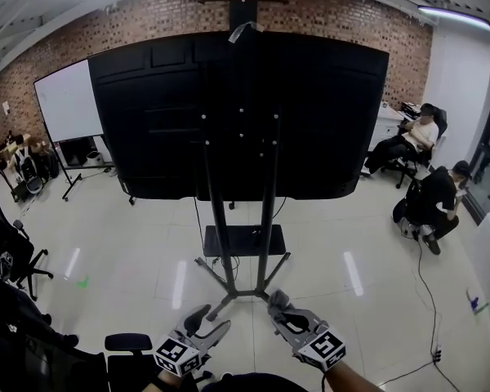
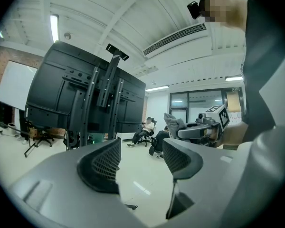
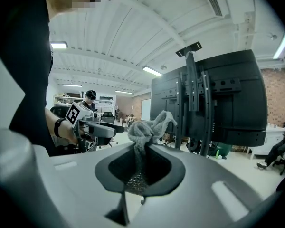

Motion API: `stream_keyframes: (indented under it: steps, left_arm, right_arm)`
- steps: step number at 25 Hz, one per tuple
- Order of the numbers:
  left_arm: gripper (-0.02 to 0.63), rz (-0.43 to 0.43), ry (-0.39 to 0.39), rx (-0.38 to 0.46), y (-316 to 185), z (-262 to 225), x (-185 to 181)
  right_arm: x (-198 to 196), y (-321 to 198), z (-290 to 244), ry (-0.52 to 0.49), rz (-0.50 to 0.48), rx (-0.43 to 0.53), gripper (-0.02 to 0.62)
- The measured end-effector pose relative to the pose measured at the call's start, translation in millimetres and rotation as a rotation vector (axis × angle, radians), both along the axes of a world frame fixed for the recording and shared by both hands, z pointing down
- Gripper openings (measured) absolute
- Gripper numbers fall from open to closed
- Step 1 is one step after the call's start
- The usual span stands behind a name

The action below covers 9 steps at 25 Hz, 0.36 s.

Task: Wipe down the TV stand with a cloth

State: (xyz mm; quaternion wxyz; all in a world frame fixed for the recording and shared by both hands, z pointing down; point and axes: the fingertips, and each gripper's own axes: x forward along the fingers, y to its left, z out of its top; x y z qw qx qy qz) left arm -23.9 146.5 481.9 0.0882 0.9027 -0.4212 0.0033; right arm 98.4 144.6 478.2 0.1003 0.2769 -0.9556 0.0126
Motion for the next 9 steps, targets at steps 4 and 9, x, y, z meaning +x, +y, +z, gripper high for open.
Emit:
stream_keyframes:
  steps: [4,9]
  left_arm:
    - [0.302,0.004,-0.001,0.004,3,6,-9]
    - [0.302,0.006,0.000,-0.003,13,7,-17]
  right_arm:
    - [-3,9,0,0.002,0.008,0.006,0.031]
    - [-10,19,3,0.004,0.009,-0.001,0.031]
